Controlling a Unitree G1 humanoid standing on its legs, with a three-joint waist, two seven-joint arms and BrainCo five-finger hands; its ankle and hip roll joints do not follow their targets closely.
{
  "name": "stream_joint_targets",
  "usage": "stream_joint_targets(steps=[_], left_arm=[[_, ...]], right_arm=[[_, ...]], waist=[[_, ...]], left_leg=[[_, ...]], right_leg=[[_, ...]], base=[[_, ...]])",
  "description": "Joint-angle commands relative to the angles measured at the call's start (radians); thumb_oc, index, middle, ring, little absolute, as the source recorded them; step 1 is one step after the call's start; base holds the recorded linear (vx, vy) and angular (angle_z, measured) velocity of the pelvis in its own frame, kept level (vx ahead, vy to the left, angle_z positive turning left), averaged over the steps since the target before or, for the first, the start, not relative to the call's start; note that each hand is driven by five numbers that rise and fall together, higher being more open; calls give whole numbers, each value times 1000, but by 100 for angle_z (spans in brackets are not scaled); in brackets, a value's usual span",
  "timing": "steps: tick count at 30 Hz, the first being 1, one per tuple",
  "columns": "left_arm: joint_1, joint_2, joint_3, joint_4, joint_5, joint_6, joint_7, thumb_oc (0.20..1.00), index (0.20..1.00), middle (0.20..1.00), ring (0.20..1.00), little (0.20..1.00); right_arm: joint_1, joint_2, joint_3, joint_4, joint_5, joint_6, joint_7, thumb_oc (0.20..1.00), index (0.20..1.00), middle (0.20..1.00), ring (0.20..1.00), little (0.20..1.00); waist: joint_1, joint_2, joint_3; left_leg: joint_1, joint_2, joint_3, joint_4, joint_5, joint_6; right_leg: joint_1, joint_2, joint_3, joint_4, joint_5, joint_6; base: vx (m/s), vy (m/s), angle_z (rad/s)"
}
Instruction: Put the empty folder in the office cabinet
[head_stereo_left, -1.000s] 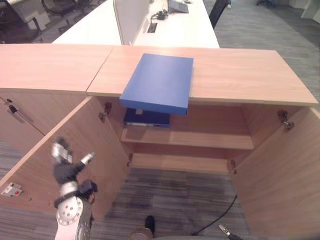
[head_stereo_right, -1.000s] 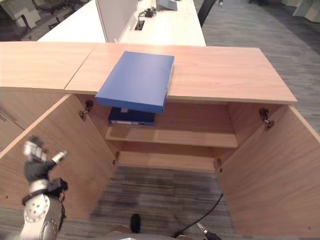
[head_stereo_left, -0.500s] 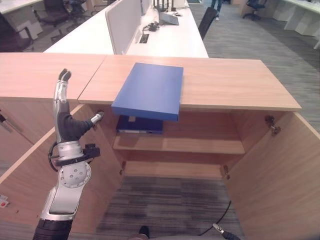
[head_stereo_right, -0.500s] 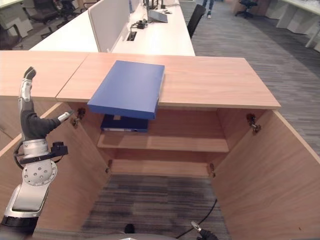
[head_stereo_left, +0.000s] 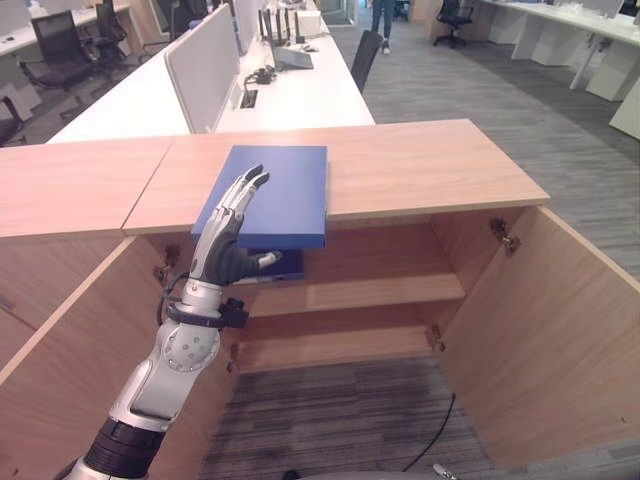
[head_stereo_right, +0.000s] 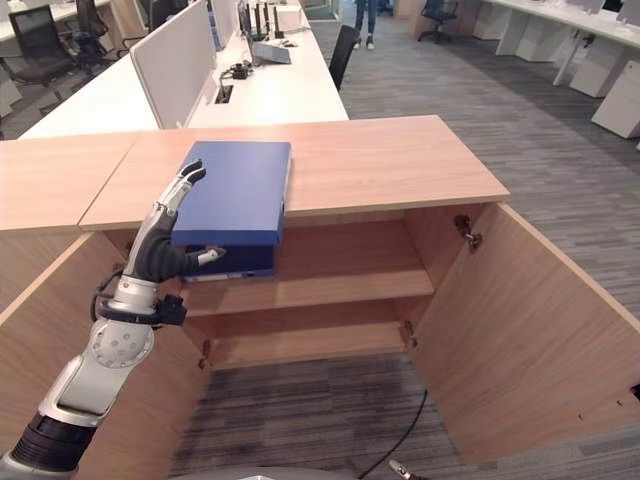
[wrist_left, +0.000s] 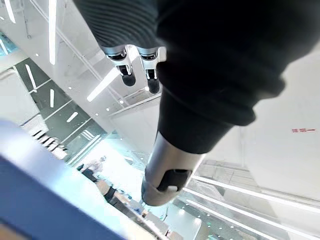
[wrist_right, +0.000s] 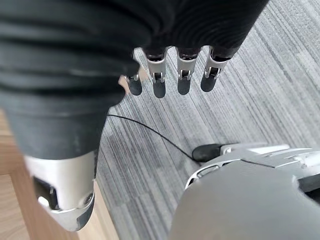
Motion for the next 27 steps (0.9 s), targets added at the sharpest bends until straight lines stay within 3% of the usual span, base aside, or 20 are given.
stream_joint_targets(steps=[1, 11, 27], left_arm=[[-99, 52, -11, 8, 69, -15, 18, 1000, 1000, 1000, 1000, 1000], [-266, 102, -90, 159, 297, 40, 84, 1000, 1000, 1000, 1000, 1000], [-402, 109, -162, 279, 416, 91, 113, 1000, 1000, 1000, 1000, 1000]], right_arm=[[-61, 30, 36, 28, -34, -9, 5, 1000, 1000, 1000, 1000, 1000], [-60, 23, 48, 41, -39, -10, 2, 1000, 1000, 1000, 1000, 1000], [-71, 5, 45, 61, -44, -10, -3, 1000, 1000, 1000, 1000, 1000]], waist=[[9, -53, 14], [-13, -46, 7], [-30, -41, 0]], left_leg=[[47, 0, -11, 3, -143, -15], [55, -2, -1, 3, -150, -15], [64, -5, 15, 3, -159, -12]], right_leg=[[-8, -2, -18, 6, -10, 41], [-6, -4, -7, 6, -7, 44], [-8, -5, 3, 6, -5, 49]], base=[[4, 2, -6], [8, 5, -3], [1, 2, -1]])
